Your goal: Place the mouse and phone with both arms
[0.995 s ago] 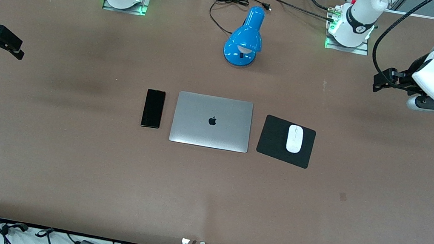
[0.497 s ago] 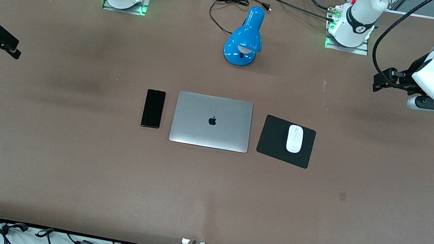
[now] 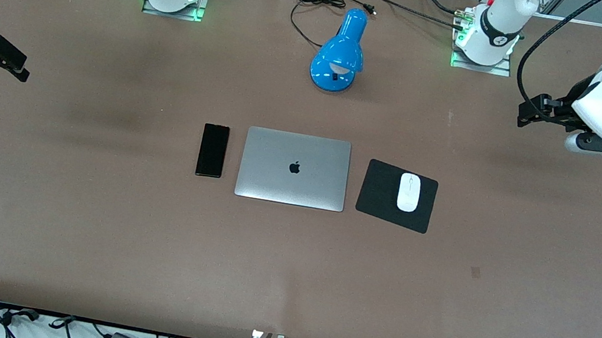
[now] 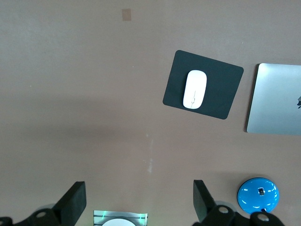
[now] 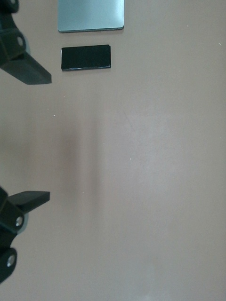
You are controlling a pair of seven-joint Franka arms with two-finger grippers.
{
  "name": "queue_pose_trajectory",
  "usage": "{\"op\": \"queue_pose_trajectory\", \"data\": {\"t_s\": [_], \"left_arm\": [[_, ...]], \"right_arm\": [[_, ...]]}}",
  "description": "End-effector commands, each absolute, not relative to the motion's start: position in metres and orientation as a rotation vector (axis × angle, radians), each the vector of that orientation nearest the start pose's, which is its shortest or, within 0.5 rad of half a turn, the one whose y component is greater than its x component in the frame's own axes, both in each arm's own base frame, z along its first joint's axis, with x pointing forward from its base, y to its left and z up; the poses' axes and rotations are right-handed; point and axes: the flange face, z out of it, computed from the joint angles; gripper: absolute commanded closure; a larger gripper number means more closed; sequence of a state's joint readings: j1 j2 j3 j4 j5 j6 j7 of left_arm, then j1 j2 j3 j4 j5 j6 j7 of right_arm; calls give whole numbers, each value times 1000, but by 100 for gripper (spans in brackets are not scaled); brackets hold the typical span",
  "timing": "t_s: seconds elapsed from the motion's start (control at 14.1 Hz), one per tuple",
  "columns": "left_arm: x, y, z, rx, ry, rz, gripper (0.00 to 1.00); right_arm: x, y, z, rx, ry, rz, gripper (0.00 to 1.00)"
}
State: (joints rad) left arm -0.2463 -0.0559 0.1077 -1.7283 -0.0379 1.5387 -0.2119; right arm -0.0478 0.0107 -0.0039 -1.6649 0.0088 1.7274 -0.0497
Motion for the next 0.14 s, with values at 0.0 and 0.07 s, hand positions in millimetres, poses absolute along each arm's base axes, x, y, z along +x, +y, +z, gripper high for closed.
{"op": "queue_pose_trajectory", "data": {"t_s": [0.0,0.07], "left_arm": [[525,-73,582,-3147,-116,231,0],[525,-73,582,-3147,-116,231,0]], "right_arm": [[562,-30,590,-3137,-16,-75,0],[562,-29,590,-3137,-18,-77,0]]}}
